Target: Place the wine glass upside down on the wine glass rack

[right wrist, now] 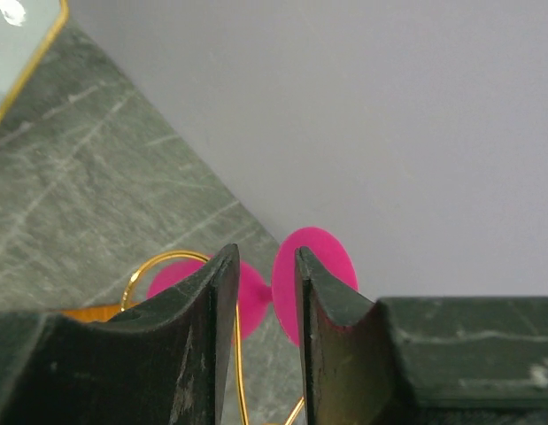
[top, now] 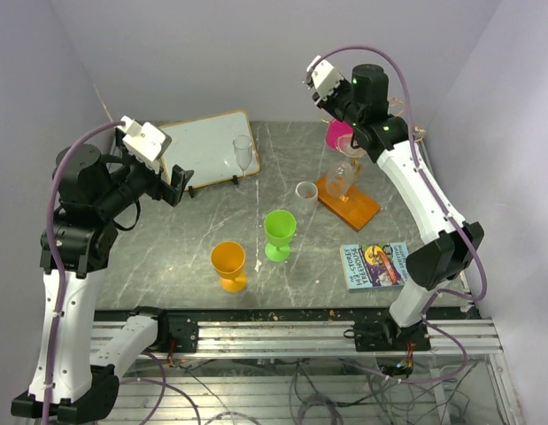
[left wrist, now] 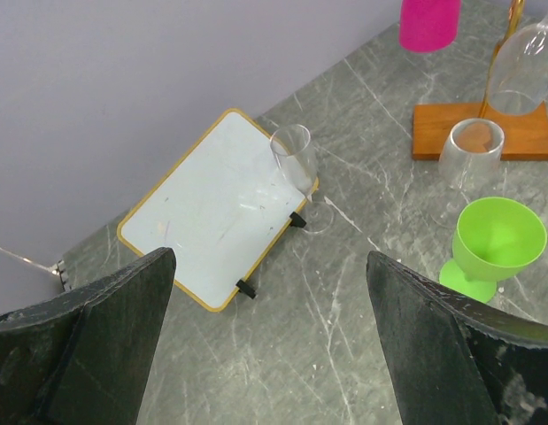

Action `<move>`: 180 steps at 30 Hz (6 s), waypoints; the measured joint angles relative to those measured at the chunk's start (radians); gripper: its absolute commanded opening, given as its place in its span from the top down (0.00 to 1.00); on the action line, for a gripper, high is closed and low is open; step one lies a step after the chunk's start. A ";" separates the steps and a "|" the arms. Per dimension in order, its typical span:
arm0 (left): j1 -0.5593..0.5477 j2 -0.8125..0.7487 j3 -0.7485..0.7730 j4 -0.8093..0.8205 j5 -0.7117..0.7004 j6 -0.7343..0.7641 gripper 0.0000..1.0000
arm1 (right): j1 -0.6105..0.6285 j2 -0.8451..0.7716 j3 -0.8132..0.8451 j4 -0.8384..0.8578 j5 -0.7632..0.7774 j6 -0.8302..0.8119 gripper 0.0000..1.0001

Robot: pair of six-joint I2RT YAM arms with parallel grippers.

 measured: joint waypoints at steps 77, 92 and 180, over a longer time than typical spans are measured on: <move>-0.479 0.294 -0.359 -0.268 -0.046 0.349 0.93 | -0.406 -0.430 -0.167 -0.113 -0.537 0.284 0.00; -0.349 0.146 -0.302 -0.303 0.005 0.325 0.93 | -0.444 -0.430 -0.163 -0.172 -0.611 0.165 0.00; -0.192 0.309 0.276 0.317 0.088 -0.397 0.93 | -0.040 -0.177 -0.189 0.327 -0.871 1.173 0.65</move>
